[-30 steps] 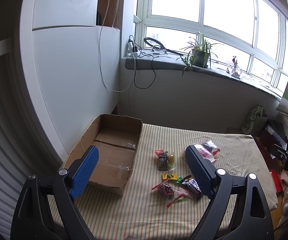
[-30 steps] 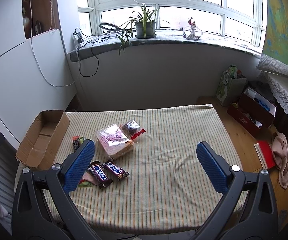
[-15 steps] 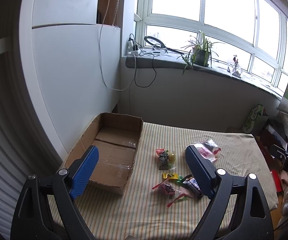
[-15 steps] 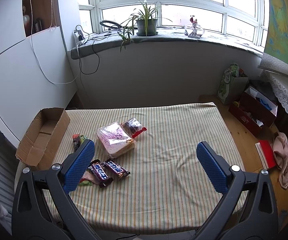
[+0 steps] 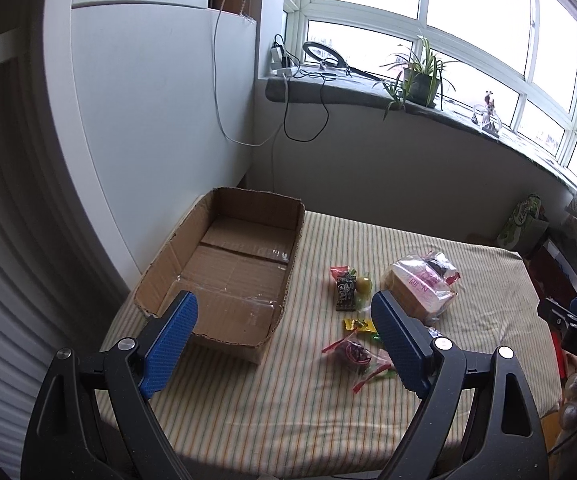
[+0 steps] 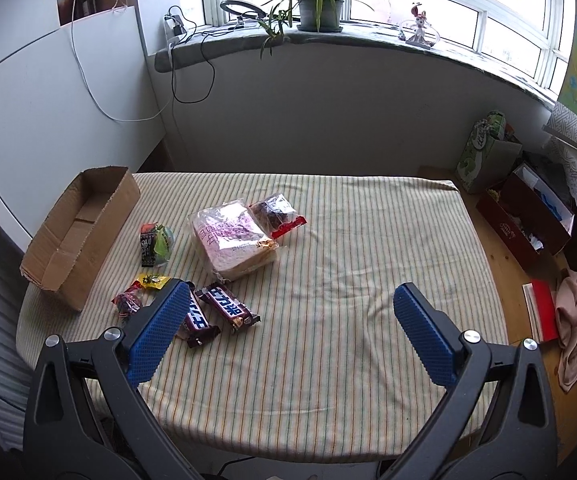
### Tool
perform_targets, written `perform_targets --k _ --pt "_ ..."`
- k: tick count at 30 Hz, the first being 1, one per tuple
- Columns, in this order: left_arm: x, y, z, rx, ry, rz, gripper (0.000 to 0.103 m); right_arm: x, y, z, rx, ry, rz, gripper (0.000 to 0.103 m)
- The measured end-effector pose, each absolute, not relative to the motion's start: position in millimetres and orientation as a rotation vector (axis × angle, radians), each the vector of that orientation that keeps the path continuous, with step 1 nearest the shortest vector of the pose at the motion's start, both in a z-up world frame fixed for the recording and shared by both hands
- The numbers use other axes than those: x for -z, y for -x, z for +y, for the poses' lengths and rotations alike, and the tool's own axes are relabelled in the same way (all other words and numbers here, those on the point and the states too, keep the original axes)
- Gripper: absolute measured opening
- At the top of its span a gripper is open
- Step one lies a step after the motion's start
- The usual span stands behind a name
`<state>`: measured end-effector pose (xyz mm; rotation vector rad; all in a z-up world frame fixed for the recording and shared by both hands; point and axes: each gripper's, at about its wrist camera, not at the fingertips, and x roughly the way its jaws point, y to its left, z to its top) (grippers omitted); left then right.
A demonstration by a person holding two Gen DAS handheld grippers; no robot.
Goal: Organize snacks
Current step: 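Grasp the red-wrapped candy bag with the left gripper while the right grasps a chocolate bar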
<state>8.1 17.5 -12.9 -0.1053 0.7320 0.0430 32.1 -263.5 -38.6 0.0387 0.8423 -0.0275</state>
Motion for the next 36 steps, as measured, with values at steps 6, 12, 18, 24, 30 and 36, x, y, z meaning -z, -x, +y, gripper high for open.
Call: perform_targets --k 6,12,18,24,30,36 --pt "23 -14 16 -0.016 0.122 0.785 0.088 56 -42 -259 -0.061 -0.043 0.914 0.103" --pt "31 -22 -2 0.047 0.084 0.831 0.082 74 -52 -256 -0.115 -0.061 0.980 0.103" --pt "52 -36 -20 0.141 0.082 0.934 0.075 95 -70 -246 -0.161 0.030 1.038 0.093" --pt "81 -52 -34 0.199 0.088 1.063 0.069 112 -91 -234 -0.234 0.095 1.111 0.090" --pt "106 -73 -42 0.217 0.122 1.182 0.067 135 -112 -228 -0.284 0.121 1.190 0.077" --pt "122 -84 -48 0.207 0.141 1.248 0.066 148 -127 -227 -0.324 0.119 1.242 0.073"
